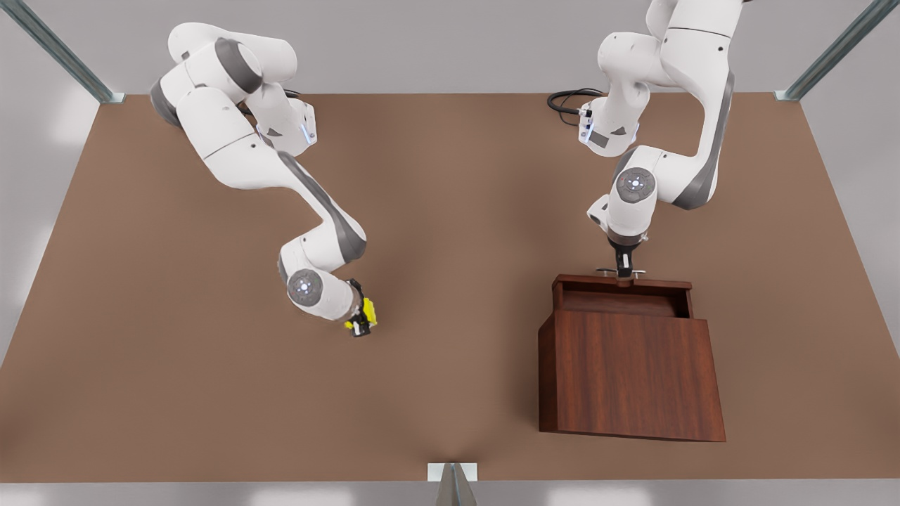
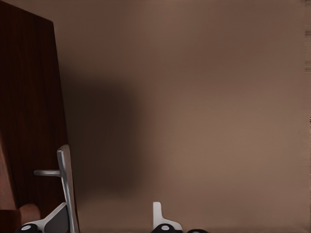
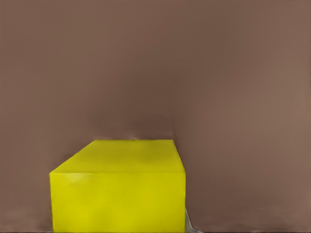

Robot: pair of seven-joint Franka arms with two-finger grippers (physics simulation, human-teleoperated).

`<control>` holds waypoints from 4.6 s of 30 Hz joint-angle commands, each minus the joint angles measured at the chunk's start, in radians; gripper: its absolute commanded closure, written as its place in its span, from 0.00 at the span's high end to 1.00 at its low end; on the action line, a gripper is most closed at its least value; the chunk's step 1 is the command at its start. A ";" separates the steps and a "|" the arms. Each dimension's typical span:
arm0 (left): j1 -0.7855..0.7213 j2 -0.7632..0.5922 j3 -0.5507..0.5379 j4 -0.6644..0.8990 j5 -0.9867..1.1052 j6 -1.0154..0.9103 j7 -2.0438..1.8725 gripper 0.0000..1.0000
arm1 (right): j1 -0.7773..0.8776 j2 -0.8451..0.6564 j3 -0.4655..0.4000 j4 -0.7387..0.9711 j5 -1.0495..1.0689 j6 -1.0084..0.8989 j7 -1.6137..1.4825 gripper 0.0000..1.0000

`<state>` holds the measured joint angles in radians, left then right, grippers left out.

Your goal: Open the drawer with left arm, place the square in the middle with right arm, and place the square in the drawer with left arm

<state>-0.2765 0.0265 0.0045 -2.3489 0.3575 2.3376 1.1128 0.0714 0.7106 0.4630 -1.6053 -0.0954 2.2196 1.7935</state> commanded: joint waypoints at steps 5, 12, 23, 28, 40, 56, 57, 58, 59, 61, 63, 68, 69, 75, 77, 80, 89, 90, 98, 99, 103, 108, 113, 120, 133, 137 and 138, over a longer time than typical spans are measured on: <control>-0.017 -0.002 -0.012 0.000 -0.009 -0.029 0.004 0.87 | 0.203 0.000 0.025 0.004 0.006 -0.018 0.009 0.76; -0.017 -0.008 -0.021 0.002 -0.011 -0.037 0.004 0.87 | 0.505 0.013 -0.144 0.036 0.238 0.097 0.009 0.88; -0.017 -0.014 -0.021 0.002 -0.011 -0.037 0.004 0.87 | 0.194 0.001 -0.141 0.275 0.131 -0.047 -0.011 1.00; -0.017 -0.014 -0.021 0.002 -0.011 -0.037 0.004 0.87 | -0.171 -0.170 -0.245 0.424 -0.023 -0.405 -0.842 1.00; -0.017 -0.020 -0.028 0.002 -0.017 -0.066 0.002 0.87 | -0.220 -0.478 -0.284 0.100 -0.021 -0.373 -1.660 1.00; -0.024 -0.031 -0.034 0.000 -0.017 -0.081 0.002 0.87 | -0.279 -0.385 -0.287 0.127 -0.013 -0.379 -1.823 1.00; -0.024 -0.036 -0.034 0.002 -0.018 -0.092 0.002 0.87 | -0.279 -0.376 -0.287 0.127 -0.014 -0.374 -1.823 1.00; -0.024 -0.036 -0.034 0.002 -0.018 -0.093 0.001 0.87 | -0.274 -0.370 -0.287 0.128 -0.020 -0.374 -1.824 1.00; -0.024 -0.036 -0.034 0.002 -0.018 -0.093 0.002 0.87 | -0.272 -0.372 -0.287 0.128 -0.018 -0.374 -1.824 1.00; -0.024 -0.036 -0.035 0.002 -0.025 -0.093 0.002 0.87 | -0.279 -0.372 -0.287 0.128 -0.021 -0.374 -1.826 1.00; -0.024 -0.037 -0.035 0.003 -0.023 -0.093 0.002 0.87 | -0.279 -0.372 -0.287 0.128 -0.023 -0.374 -1.826 1.00; -0.026 -0.066 -0.057 0.062 -0.081 -0.104 -0.004 0.89 | -0.274 -0.372 -0.287 0.130 -0.023 -0.373 -1.827 1.00; -0.026 -0.060 -0.073 0.114 -0.116 -0.139 -0.010 0.93 | -0.274 -0.372 -0.287 0.139 -0.023 -0.374 -1.827 1.00; -0.147 0.316 -0.241 0.651 -0.264 -0.305 -0.826 1.00 | -0.277 -0.372 -0.287 0.140 -0.023 -0.374 -1.826 1.00; -0.244 0.386 -0.255 0.703 -0.264 -0.299 -1.103 1.00 | -0.277 -0.373 -0.288 0.140 -0.023 -0.374 -1.826 1.00; -0.302 0.497 -0.298 0.786 -0.262 -0.297 -1.387 1.00 | -0.280 -0.373 -0.288 0.140 -0.024 -0.374 -1.827 1.00; -0.303 0.604 -0.316 0.804 -0.256 -0.210 -1.610 1.00 | -0.274 -0.373 -0.287 0.173 -0.038 -0.379 -1.824 1.00; -0.303 0.605 -0.316 0.804 -0.247 -0.210 -1.624 1.00 | -0.274 -0.373 -0.287 0.173 -0.038 -0.377 -1.824 1.00; -0.305 0.658 -0.316 0.801 -0.150 -0.159 -1.676 1.00 | -0.272 -0.373 -0.285 0.173 -0.030 -0.439 -1.827 1.00; -0.305 0.667 -0.316 0.801 -0.149 -0.158 -1.674 1.00 | -0.269 -0.373 -0.285 0.173 -0.030 -0.439 -1.827 1.00; -0.305 0.679 -0.316 0.803 -0.150 -0.155 -1.668 1.00 | -0.263 -0.384 -0.282 0.177 -0.047 -0.446 -1.827 1.00; -0.305 0.687 -0.316 0.798 -0.153 -0.149 -1.489 1.00 | -0.257 -0.382 -0.279 0.176 -0.047 -0.446 -1.829 1.00; -0.305 0.708 -0.316 0.798 -0.149 -0.147 -1.470 1.00 | -0.259 -0.382 -0.280 0.176 -0.050 -0.469 -1.829 1.00; -0.305 0.722 -0.316 0.798 -0.152 -0.139 -1.348 1.00 | -0.249 -0.381 -0.279 0.176 -0.050 -0.479 -1.827 1.00; -0.297 0.745 -0.316 0.798 -0.158 -0.139 -1.131 1.00 | -0.229 -0.381 -0.279 0.176 -0.050 -0.499 -1.827 1.00; -0.296 0.750 -0.314 0.798 -0.157 -0.138 -1.065 1.00 | -0.234 -0.381 -0.280 0.177 -0.050 -0.499 -1.827 1.00; -0.296 0.756 -0.314 0.798 -0.157 -0.138 -1.059 1.00 | -0.233 -0.381 -0.280 0.177 -0.050 -0.499 -1.827 1.00</control>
<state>-0.5730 0.7813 -0.3097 -1.5513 0.1994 2.1990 -0.1258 -0.1609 0.3310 0.1827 -1.4292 -0.1458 1.7268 -0.0298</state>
